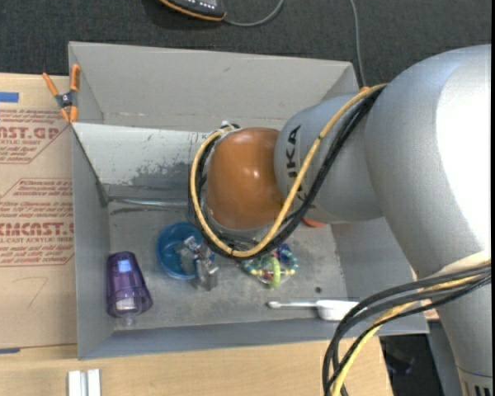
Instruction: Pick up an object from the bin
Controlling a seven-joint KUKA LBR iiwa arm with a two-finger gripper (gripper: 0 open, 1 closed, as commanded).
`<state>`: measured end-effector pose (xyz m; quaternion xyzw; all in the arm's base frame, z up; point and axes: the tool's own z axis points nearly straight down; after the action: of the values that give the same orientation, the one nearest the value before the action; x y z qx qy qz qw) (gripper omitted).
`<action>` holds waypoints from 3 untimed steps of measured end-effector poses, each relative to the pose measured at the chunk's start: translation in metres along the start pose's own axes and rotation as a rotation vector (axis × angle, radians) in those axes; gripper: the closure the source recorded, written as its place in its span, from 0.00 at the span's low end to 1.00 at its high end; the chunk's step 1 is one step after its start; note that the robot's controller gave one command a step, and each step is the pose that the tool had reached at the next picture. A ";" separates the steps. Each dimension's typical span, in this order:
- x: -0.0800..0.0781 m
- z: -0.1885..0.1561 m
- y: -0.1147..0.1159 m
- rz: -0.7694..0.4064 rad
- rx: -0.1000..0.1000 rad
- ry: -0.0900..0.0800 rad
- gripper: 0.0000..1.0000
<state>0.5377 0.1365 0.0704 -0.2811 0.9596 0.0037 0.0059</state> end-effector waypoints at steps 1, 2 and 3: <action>-0.001 -0.006 -0.019 0.011 0.001 0.001 1.00; -0.003 0.000 0.003 -0.014 -0.001 -0.003 1.00; -0.004 -0.001 -0.009 0.013 0.000 -0.003 1.00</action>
Offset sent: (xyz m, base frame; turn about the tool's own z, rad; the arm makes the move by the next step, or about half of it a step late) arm 0.0005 0.0026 -0.0001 -0.0130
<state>0.5465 0.1310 0.0718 -0.2751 0.9614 0.0039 0.0073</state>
